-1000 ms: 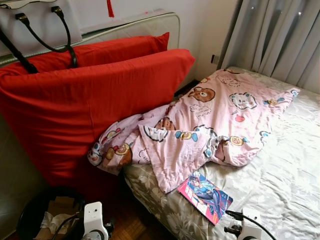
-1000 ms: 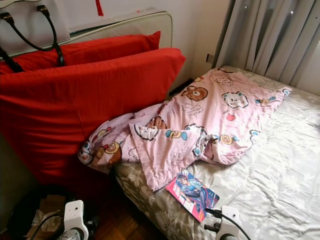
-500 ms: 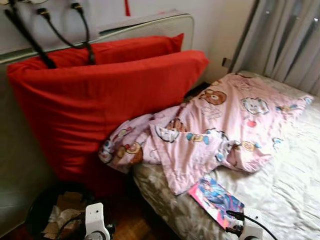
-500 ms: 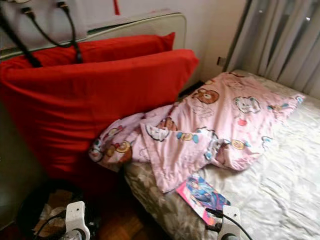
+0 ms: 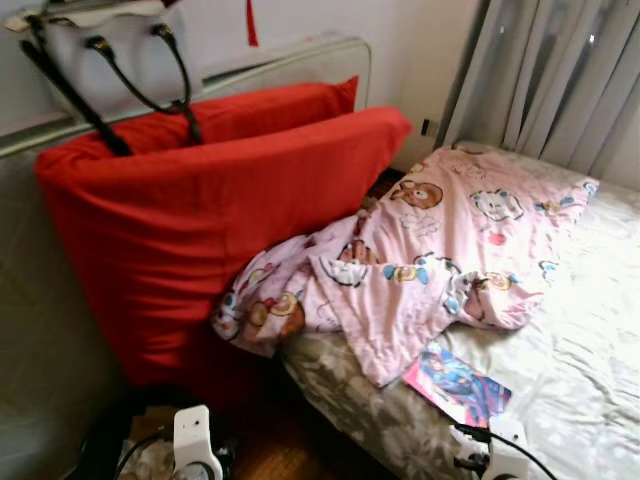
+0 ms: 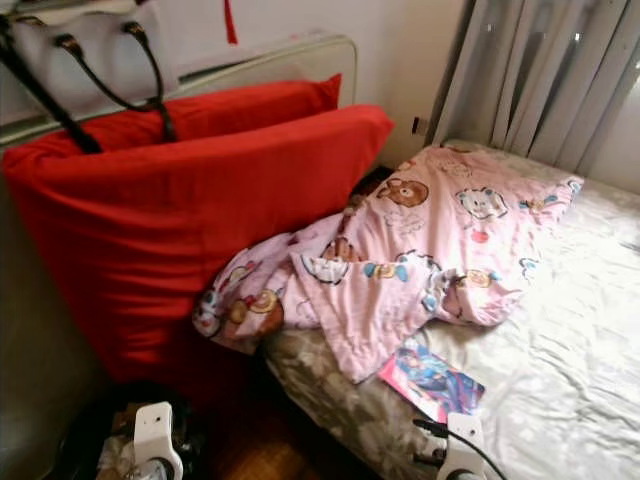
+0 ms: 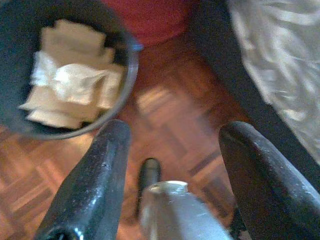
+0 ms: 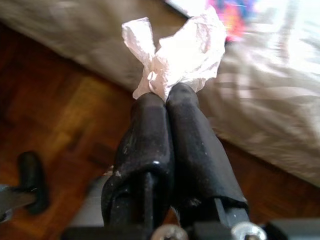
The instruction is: Clean up the room
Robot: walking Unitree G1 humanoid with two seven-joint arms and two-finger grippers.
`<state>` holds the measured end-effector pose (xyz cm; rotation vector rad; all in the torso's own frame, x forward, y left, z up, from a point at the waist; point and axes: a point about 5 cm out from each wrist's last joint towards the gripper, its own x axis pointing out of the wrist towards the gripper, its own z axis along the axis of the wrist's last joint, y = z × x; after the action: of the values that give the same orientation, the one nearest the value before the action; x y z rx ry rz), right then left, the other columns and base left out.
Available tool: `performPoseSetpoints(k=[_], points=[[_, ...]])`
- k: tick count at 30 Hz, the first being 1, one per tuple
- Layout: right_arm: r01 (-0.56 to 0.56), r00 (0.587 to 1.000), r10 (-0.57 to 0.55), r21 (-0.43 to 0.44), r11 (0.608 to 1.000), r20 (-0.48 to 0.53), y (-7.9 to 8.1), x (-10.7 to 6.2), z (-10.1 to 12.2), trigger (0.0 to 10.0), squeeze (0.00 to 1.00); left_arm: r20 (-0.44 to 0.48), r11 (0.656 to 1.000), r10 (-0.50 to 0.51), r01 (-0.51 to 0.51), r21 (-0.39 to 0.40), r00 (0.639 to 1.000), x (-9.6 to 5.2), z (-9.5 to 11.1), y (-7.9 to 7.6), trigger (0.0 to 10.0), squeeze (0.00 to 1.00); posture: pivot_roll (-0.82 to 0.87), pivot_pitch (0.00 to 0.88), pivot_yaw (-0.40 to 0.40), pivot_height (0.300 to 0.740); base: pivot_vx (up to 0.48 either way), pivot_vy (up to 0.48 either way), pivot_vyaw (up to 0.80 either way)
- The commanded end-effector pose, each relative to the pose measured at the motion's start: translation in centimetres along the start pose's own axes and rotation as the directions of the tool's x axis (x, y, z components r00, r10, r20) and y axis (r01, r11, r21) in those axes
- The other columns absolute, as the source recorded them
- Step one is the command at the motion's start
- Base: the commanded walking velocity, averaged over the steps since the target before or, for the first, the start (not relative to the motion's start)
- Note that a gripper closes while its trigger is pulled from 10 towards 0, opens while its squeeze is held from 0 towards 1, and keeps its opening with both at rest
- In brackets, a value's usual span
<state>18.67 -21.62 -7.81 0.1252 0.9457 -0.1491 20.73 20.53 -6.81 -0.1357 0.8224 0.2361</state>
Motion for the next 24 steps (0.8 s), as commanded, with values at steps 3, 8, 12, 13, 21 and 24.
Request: performPoseSetpoints(k=[3,8,12,13,21,24], points=[[-0.014,0.999,0.015,-0.027,1.000,0.033,0.24,0.11,0.92,10.0,0.00,-0.010,1.000,0.010,-0.010,0.006,1.000,0.02,0.01,0.26,10.0,0.00,0.03,0.000,-0.049,0.740,0.000,0.476,0.53],[-0.025,0.999,0.025,-0.011,1.000,0.028,0.33,0.12,0.86,10.0,0.00,-0.009,1.000,0.010,-0.010,0.006,1.000,0.02,0.04,0.28,10.0,0.00,0.03,0.000,-0.049,0.740,0.000,0.476,0.80],[-0.034,0.999,0.034,-0.016,0.999,0.025,0.39,0.13,0.86,10.0,0.00,-0.008,1.000,0.010,-0.010,0.006,1.000,0.03,0.06,0.29,10.0,0.00,0.04,0.000,-0.048,0.740,0.000,0.476,0.80],[-0.030,0.999,0.030,-0.011,0.999,0.023,0.39,0.13,0.83,10.0,0.00,-0.008,1.000,0.011,-0.011,0.007,1.000,0.03,0.07,0.31,10.0,0.00,0.03,0.000,-0.047,0.740,0.000,0.472,0.00],[-0.030,0.999,0.030,-0.019,0.999,0.021,0.38,0.13,0.82,10.0,0.00,-0.010,1.000,0.012,-0.012,0.009,1.000,0.02,0.05,0.34,10.0,0.00,0.04,0.000,-0.045,0.740,0.000,0.472,0.00],[-0.029,0.999,0.029,-0.021,0.999,0.020,0.36,0.12,0.78,10.0,0.00,-0.010,1.000,0.012,-0.011,0.011,1.000,0.02,0.02,0.33,10.0,0.00,0.04,0.000,-0.044,0.740,0.000,0.474,0.00]])
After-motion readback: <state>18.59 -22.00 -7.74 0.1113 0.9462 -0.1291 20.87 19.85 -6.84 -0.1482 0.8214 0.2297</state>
